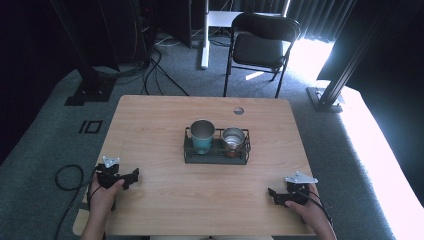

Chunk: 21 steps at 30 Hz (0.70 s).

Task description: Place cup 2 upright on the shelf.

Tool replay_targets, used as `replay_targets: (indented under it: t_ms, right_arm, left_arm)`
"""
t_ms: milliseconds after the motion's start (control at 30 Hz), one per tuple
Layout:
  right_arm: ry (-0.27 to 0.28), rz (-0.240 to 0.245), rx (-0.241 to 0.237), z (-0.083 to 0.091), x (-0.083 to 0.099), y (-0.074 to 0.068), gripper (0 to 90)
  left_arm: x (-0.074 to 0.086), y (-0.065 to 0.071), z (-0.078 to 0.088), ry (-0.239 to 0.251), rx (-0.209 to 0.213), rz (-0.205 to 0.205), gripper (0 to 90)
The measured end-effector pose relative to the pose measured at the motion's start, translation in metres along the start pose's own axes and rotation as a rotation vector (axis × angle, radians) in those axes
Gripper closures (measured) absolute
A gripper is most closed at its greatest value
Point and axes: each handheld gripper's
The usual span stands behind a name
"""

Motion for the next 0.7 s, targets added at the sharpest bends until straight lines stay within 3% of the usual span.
replay_targets:
  t_ms: [100, 267, 433, 700]
  right_arm:
    - [0.0, 0.0, 0.0, 0.0, 0.0, 0.0, 10.8]
    - [0.0, 0.0, 0.0, 0.0, 0.0, 0.0, 10.8]
    - [0.0, 0.0, 0.0, 0.0, 0.0, 0.0, 10.8]
    - [0.0, 0.0, 0.0, 0.0, 0.0, 0.0, 10.8]
  left_arm:
    - [0.003, -0.002, 0.001, -0.002, -0.002, 0.018, 2.7]
    - [0.007, -0.002, 0.004, -0.018, -0.013, 0.015, 2.7]
    - [0.012, -0.001, 0.006, -0.039, -0.052, -0.024, 2.6]
    - [0.015, 0.0, 0.008, -0.037, -0.06, -0.017, 2.4]
Point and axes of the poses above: each handheld gripper's, and its own axes: z roughly backward along the jaws, x roughly out of its underside, y roughly to its right, and after that the axes turned 12 degrees about -z, right-handed
